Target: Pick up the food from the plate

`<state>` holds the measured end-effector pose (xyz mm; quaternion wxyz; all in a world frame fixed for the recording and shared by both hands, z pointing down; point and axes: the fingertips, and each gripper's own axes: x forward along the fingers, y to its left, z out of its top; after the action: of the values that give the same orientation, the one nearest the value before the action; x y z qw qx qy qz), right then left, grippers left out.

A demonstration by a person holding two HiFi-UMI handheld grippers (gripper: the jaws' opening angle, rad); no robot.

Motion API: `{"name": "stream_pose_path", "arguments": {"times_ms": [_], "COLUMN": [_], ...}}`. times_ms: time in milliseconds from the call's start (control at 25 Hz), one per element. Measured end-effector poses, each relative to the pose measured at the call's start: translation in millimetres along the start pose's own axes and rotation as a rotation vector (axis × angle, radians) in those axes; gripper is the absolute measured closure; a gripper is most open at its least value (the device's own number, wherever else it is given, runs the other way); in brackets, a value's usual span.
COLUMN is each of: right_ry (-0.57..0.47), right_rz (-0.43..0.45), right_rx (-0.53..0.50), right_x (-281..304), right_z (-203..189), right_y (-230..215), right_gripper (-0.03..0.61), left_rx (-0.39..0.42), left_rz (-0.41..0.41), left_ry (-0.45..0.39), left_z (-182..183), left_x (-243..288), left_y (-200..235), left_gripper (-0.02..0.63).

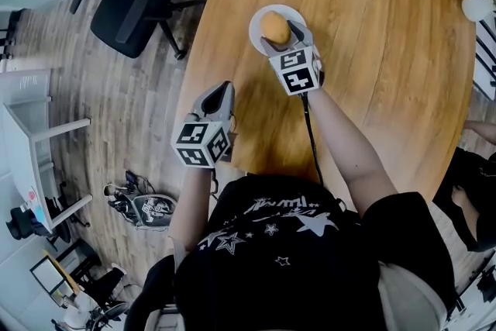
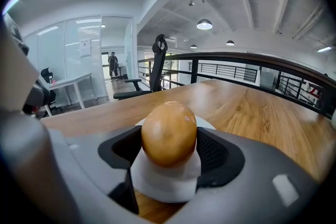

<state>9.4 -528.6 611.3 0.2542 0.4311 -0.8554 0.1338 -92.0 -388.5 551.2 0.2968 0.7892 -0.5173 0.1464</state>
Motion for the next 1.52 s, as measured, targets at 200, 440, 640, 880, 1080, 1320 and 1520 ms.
{"name": "stream_pose_path", "arguments": {"times_ms": [200,440,640,880,1080,1320,1520], "right_ry": [0.011,-0.031,-0.059,-0.088,-0.11,-0.137,-0.159], "right_rz": [0.008,0.003,-0.013,-0.043,-0.075,-0.118,-0.149], "right_rx": [0.062,0.089,0.085,0.094,0.096,0.114,0.111], "right_x": [-9.6,-31.6,-59.1,-92.7,-122.4,-160.4,-192.5], "right_z": [0.7,13.2,18.5,21.5,16.8,12.1,10.6], "right_y": [2.9,6.6,15.1,25.9,36.1,48.8,64.0], "right_gripper": [0.252,0.252,0.253,0.252,0.252,0.252,0.252], "left_rx": [-0.017,0.002,-0.006,0.032,0.043,0.06,0.109], "left_rz": [-0.013,-0.024,-0.033,-0.081,-0.115,-0.161,-0.195], "left_ry": [-0.02,-0.036,-0.054,-0.059,-0.072,-0.082,-0.086], "left_z": [4.7,6.3,2.8,-3.8,-14.3,-30.3,-39.1], "left_x": [-6.3,-21.0,-35.9,-52.9,-69.5,-92.9,-116.2], "left_y": [0.9,0.0,-1.1,-14.0,-23.8,-36.8,-48.4], "left_gripper": [0.614,0.612,0.612,0.613,0.612,0.613,0.612]}}
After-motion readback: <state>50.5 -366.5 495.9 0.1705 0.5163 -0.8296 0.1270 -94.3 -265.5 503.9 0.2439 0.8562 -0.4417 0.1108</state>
